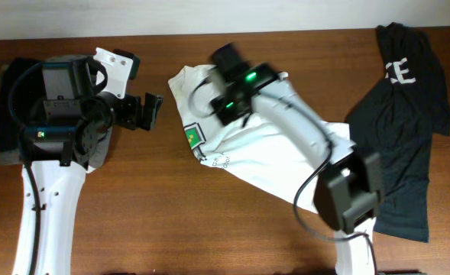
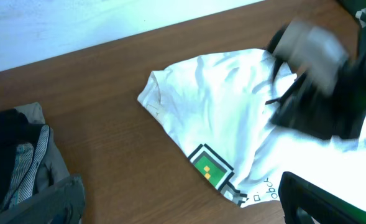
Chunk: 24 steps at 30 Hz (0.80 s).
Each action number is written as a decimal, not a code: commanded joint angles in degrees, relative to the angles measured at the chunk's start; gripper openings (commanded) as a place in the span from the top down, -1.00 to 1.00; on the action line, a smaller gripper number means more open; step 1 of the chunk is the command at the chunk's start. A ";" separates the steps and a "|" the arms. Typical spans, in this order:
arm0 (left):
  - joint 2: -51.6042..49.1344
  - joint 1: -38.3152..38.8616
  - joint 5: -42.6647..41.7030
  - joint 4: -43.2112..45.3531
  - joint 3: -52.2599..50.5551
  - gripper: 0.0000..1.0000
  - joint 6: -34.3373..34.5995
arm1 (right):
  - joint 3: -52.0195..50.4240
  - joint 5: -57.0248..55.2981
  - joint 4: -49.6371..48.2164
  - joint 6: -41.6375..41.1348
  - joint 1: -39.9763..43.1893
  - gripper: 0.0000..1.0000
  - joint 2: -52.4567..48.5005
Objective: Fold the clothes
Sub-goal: 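Drag the white T-shirt with the right gripper to table center, then grasp the white T-shirt's top corners with left and right grippers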
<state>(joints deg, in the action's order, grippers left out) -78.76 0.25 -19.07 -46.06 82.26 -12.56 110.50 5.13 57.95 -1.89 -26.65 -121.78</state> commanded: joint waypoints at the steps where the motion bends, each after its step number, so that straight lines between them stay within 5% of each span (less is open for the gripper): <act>1: -0.04 -0.04 0.42 0.15 1.07 -0.99 0.11 | 0.35 -2.60 2.97 -16.57 18.56 0.17 0.39; 3: -0.04 0.13 0.39 0.15 1.07 -0.99 0.11 | -0.52 -2.58 5.60 -23.58 29.86 0.92 -1.25; 10: -0.04 0.13 0.42 1.18 1.07 -0.99 0.09 | -13.53 1.70 1.70 -27.15 50.51 0.92 -8.07; 14: -0.04 0.13 0.44 1.97 1.07 -0.99 0.09 | -22.64 -10.16 -1.79 -30.58 58.42 0.92 -8.26; 20: -0.04 0.13 0.44 1.88 1.07 -0.99 0.09 | -8.20 -15.43 4.90 -28.06 78.12 0.92 -8.24; 22: -0.04 0.13 0.44 1.90 1.07 -0.99 0.09 | -1.79 -10.47 6.43 -20.15 79.28 0.88 -8.13; 24: -0.04 0.13 0.42 1.84 1.07 -0.99 0.09 | 5.03 0.70 8.76 -10.01 76.91 0.59 -6.99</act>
<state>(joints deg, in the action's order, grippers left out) -78.76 0.25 -19.03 -44.34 82.26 -12.56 109.30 -4.56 65.36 -23.11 53.49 -130.04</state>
